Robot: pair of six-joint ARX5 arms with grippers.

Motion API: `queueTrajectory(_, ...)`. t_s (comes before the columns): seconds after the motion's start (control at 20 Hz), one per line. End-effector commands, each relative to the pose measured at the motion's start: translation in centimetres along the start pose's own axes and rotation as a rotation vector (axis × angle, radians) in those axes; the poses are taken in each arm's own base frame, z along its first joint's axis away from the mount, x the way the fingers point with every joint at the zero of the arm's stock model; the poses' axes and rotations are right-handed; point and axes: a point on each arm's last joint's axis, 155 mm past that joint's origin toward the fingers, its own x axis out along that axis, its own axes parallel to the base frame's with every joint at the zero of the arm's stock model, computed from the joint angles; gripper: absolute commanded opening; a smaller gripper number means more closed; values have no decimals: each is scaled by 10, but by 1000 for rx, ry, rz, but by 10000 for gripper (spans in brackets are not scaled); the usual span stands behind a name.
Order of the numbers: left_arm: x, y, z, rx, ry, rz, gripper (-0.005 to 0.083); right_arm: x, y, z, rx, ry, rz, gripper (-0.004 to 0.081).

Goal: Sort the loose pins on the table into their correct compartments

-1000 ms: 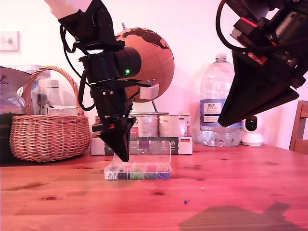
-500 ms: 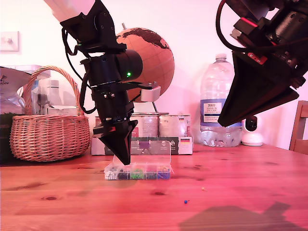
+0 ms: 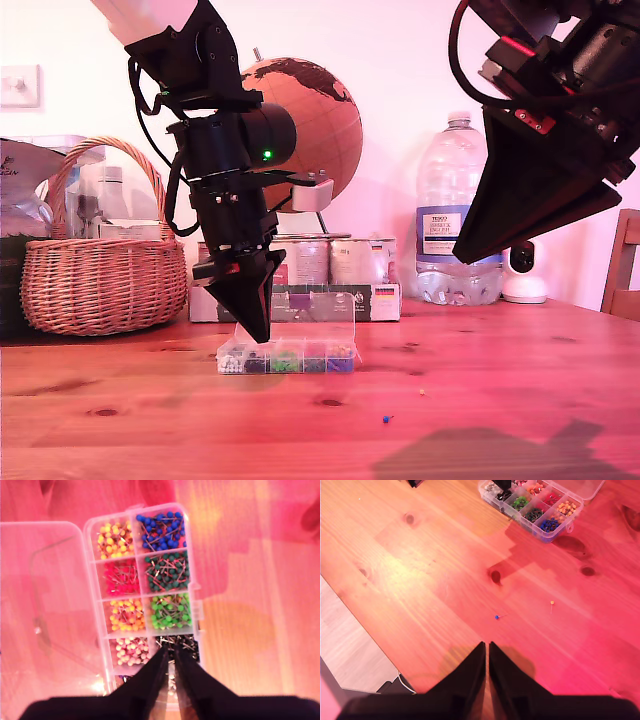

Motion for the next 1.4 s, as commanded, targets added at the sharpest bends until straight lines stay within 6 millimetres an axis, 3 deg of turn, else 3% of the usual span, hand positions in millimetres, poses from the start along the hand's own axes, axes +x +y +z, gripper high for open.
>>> queueTrajectory(0.0,13,-6,-3,4,15,-29,27,-1,0,5,0,-10,5,-13)
queueTrajectory(0.1,13,-5,-4,2,16,-28,29,-1,0,5,0,-10,5,-13)
queueTrajectory(0.25,13,-4,-6,-1,19,-25,114,-1,0,5,0,-11,5,-13)
queueTrajectory(0.45,13,-3,-8,-5,21,-24,113,-1,0,5,0,-11,5,-13)
queueTrajectory(0.55,12,-2,-7,-4,18,-18,70,-1,0,5,0,-11,5,-13)
queueTrajectory(0.6,11,-2,-7,-4,18,-17,-4,-1,0,5,0,-11,4,-13)
queueTrajectory(0.75,2,-3,1,0,10,-9,-21,-1,0,5,0,-11,4,-13)
queueTrajectory(1.1,-45,-5,35,-121,-48,59,-21,-1,0,6,-1,-16,5,-13)
queueTrajectory(1.15,-52,-8,39,-219,-56,58,-21,-1,0,6,-1,-17,4,-13)
queueTrajectory(1.35,-72,-31,43,-340,-40,8,-21,-1,0,6,-1,-14,4,-13)
